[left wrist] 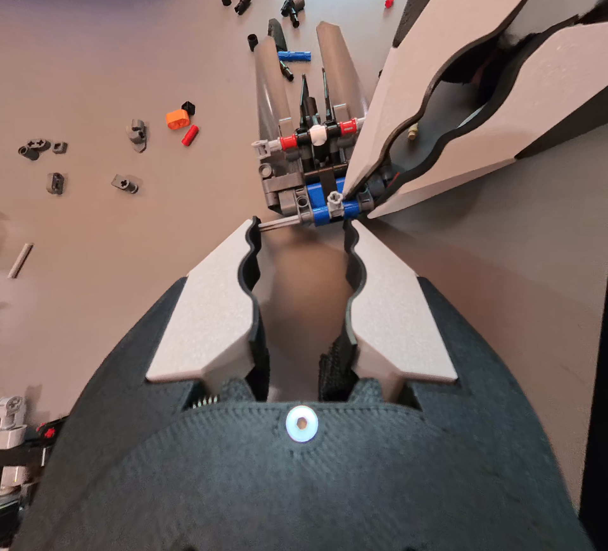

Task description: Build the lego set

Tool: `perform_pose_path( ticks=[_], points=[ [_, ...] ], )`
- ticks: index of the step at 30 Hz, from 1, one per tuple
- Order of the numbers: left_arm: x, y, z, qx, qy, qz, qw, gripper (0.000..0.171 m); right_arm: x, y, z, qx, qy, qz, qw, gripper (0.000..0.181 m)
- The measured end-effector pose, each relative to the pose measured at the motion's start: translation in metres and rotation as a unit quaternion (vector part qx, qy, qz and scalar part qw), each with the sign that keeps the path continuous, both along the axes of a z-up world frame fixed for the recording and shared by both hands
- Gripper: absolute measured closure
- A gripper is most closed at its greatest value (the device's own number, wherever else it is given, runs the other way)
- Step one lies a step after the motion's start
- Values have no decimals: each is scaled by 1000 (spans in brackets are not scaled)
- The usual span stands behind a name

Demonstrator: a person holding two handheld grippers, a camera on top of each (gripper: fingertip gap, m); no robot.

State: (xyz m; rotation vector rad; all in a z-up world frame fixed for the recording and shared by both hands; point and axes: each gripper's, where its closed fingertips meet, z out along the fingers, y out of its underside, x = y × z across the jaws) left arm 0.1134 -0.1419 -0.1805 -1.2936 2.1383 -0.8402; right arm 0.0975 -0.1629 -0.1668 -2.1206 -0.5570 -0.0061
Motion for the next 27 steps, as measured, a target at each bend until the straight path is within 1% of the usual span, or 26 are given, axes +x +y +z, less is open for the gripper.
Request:
perform_pose_path(
  ticks=[13, 16, 21, 27],
  points=[
    [1, 0, 1, 28, -15, 4, 999, 128, 2, 1, -2, -3, -6, -5, 1000, 173],
    [2, 0, 2, 34, -18, 4, 999, 131, 2, 1, -2, -4, -5, -7, 1000, 173],
    [2, 2, 2, 48, -23, 5, 999, 140, 2, 1, -2, -4, -10, -8, 1000, 173],
    [4, 3, 2, 62, -30, 8, 998, 142, 3, 1, -2, -5, -8, -9, 1000, 173]
  ],
)
